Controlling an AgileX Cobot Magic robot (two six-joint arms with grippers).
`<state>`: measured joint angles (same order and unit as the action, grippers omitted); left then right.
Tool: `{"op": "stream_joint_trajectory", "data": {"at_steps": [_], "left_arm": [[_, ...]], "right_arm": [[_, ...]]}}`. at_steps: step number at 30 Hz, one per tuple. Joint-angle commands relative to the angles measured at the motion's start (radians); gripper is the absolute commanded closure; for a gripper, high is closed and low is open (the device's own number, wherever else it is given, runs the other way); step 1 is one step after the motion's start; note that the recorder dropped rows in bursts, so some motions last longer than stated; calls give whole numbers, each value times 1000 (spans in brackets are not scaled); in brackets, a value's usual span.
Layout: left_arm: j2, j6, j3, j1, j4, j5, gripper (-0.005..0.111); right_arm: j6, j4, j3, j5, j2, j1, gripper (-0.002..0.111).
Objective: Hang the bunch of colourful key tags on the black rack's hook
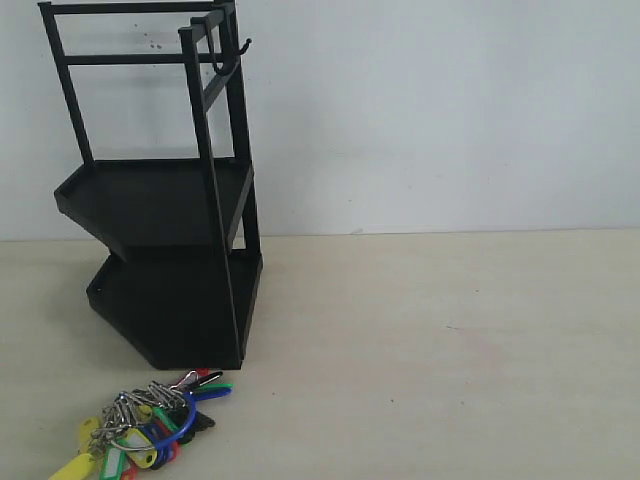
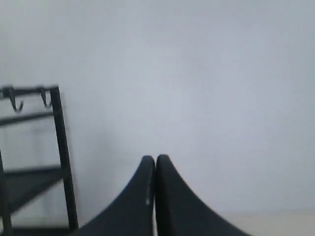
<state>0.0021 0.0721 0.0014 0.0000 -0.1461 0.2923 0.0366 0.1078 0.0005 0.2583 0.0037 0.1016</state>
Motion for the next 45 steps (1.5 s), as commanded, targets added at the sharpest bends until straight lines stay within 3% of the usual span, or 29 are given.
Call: {"op": "stream_joint_trajectory", "data": {"at_steps": [1,3,5,8,11,14,21,25,34,41,45], "left_arm": [[-2,3,-1,-1,5,-8,102],[-2,3,-1,-1,5,-8,102],[-2,3,-1,-1,5,-8,102],[-2,3,-1,-1,5,-8,102],[-2,3,-1,-1,5,-8,102],[-2,3,-1,-1,5,-8,102],[-2,3,-1,-1,5,-8,102],[-2,3,-1,-1,5,-8,102],[-2,3,-1,-1,5,-8,102],[-2,3,-1,-1,5,-8,102],[-2,3,-1,-1,5,-8,102]], "right_arm": [[142,-10,-30,395,-4,-3,108],[223,-12,-147,382,-4,-3,108],[259,-69,-303,252,12,-3,108],[353,-264,-499,-117,97,-3,108],[400,-290,-618,-484,186,0,108],[388,-257,-666,-736,277,26,108],[248,-108,-669,-1066,459,88,108],[-8,70,-639,-1088,531,132,108],[-657,891,-570,-1003,785,229,108],[-930,1219,-570,-858,1078,317,108],[-1185,1474,-586,-734,1263,397,108]]}}
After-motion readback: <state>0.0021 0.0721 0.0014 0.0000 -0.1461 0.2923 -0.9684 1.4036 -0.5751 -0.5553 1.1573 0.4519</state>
